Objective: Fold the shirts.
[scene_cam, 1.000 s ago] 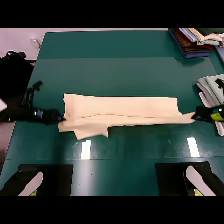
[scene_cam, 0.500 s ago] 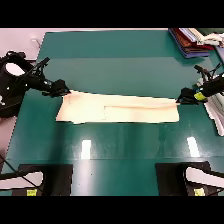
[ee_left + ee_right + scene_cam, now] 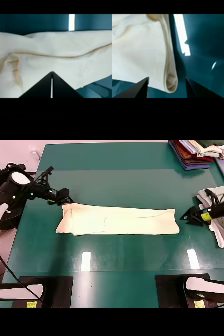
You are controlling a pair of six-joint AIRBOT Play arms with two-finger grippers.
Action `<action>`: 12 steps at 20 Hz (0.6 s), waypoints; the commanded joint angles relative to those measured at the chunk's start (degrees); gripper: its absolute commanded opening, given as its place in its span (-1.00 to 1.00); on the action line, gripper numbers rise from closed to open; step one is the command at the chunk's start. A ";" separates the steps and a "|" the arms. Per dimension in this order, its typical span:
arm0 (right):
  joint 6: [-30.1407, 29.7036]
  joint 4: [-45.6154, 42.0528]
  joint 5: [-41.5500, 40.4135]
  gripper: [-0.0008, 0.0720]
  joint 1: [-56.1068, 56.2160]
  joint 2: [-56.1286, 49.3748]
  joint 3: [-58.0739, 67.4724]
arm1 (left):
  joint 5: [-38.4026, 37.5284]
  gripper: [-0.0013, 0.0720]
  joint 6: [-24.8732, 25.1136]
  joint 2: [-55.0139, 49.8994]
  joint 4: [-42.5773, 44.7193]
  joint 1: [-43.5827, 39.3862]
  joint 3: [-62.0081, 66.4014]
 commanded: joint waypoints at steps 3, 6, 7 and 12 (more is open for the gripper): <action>-7.32 11.43 -5.05 0.47 -4.02 -4.13 -8.17 | 5.14 -0.90 -2.10 -1.81 -0.09 -10.01 0.00; -7.63 13.33 -5.42 0.36 0.55 -8.35 -6.14 | 9.86 -0.90 -3.39 -3.65 -0.17 -15.85 0.02; -7.63 13.29 -5.44 0.20 2.56 -9.33 -4.98 | 11.69 -0.90 -3.48 -4.22 -0.28 -17.53 0.13; -7.58 13.33 -3.56 -0.93 8.87 -6.45 4.15 | 16.83 -0.90 -4.44 -8.44 -1.95 -23.98 2.12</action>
